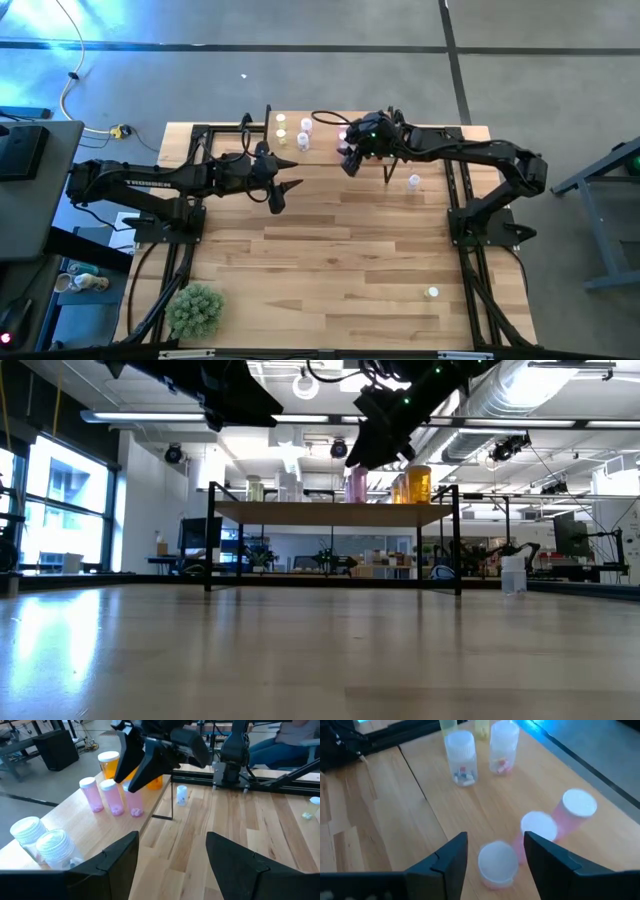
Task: Pick and place medicine bottles onto shelf by color
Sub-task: Put the white pill bottle aligned with the other white pill bottles on the shelf
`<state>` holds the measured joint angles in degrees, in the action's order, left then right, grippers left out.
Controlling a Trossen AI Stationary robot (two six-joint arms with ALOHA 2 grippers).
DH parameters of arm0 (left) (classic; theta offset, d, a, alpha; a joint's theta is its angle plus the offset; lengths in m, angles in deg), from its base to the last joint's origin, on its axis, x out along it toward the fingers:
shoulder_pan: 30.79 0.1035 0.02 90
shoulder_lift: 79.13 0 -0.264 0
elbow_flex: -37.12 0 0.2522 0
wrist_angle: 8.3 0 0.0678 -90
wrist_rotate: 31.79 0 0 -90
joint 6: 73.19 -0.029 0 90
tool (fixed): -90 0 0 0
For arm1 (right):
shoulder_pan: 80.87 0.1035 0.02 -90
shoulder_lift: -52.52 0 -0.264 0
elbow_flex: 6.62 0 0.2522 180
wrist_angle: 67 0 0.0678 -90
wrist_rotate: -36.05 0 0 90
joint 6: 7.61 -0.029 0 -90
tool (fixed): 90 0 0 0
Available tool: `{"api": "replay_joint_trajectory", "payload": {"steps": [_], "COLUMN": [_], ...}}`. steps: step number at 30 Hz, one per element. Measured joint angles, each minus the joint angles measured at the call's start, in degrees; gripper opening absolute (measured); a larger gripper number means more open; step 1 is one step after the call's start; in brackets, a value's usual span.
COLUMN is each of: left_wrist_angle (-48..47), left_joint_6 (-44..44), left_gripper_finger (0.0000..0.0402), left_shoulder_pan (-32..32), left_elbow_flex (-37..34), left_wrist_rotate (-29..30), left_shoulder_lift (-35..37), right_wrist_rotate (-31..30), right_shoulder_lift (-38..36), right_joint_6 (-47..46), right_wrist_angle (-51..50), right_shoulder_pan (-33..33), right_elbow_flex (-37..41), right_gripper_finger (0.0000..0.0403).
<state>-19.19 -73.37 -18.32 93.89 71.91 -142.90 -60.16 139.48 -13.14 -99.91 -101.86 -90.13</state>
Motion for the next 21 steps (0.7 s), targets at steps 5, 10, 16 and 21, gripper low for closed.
{"api": "replay_joint_trajectory", "payload": {"steps": [5, 10, 16, 21], "left_wrist_angle": [0.0, 0.0, 0.0, 0.0], "left_joint_6": [0.0, 0.0, 0.0, 0.0], "left_gripper_finger": [0.0223, 0.0223, 0.0223, 0.0223], "left_shoulder_pan": [0.0, 0.0, 0.0, 0.0], "left_elbow_flex": [0.0, 0.0, 0.0, 0.0], "left_wrist_rotate": [0.0, 0.0, 0.0, 0.0], "left_shoulder_lift": [0.0, 0.0, 0.0, 0.0], "right_wrist_rotate": [0.0, 0.0, -0.1, -0.2], "right_shoulder_lift": [0.0, 0.0, 0.0, 0.0], "right_joint_6": [0.0, 0.0, 0.5, 2.9], "right_wrist_angle": [-2.1, -4.8, -10.5, -17.0], "right_shoulder_pan": [0.0, 0.0, 0.0, 0.0], "right_elbow_flex": [-1.9, -4.2, -8.4, -12.5], "right_gripper_finger": [0.0186, 0.0186, 0.0186, 0.0186]}}
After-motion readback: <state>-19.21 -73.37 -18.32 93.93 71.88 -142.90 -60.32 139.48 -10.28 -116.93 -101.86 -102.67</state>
